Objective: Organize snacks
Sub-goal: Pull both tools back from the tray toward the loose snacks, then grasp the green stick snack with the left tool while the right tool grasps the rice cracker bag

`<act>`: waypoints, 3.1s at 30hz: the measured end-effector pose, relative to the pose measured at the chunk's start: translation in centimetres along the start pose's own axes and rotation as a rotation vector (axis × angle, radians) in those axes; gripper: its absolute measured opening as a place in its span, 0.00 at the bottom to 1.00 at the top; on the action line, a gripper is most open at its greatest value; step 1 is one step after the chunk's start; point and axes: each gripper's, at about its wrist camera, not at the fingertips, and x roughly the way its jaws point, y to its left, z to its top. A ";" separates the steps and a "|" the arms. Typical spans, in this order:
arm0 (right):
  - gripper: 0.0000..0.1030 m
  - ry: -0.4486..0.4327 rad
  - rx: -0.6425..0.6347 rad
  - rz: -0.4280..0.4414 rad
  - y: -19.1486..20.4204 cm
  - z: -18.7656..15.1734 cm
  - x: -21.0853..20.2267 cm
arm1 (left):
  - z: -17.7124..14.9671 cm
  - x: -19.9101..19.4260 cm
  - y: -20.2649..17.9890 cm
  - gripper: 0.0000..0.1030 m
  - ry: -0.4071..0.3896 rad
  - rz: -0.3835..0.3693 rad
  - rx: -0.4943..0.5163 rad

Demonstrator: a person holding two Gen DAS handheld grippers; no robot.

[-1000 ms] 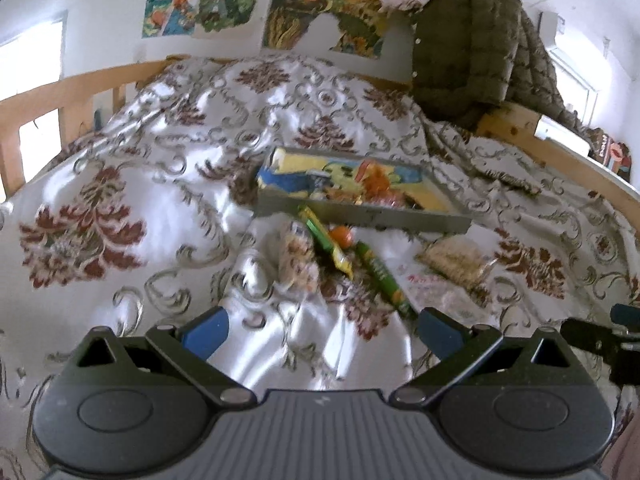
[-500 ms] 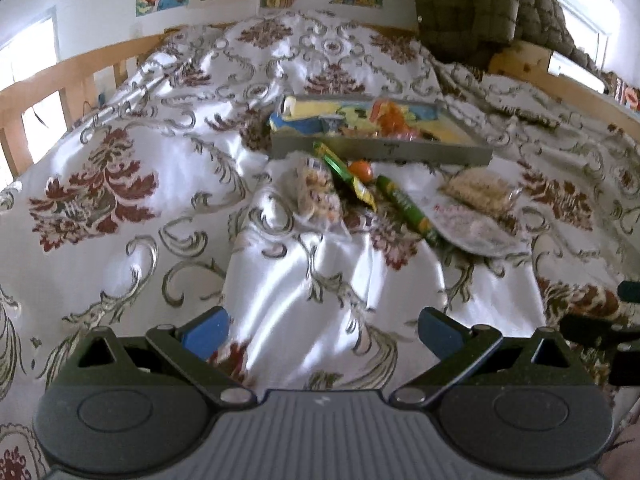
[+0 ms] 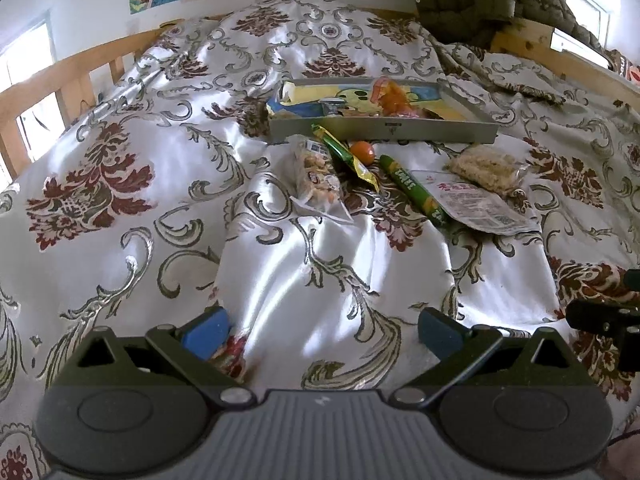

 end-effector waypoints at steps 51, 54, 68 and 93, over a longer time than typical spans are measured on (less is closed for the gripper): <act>0.99 -0.155 -0.160 0.146 -9.5 10.7 16.7 | 12.1 16.7 -6.6 0.91 0.039 -0.260 -0.061; 0.99 -0.163 -0.178 0.153 -8.7 10.6 17.3 | 11.9 16.9 -6.4 0.84 0.027 -0.226 -0.116; 0.83 -0.169 -0.253 0.130 -7.5 10.2 18.7 | 11.4 18.3 -5.8 0.44 0.064 -0.195 -0.190; 0.74 -0.217 -0.390 0.190 -5.0 9.1 15.3 | 9.8 15.3 -3.9 0.20 0.126 -0.271 -0.268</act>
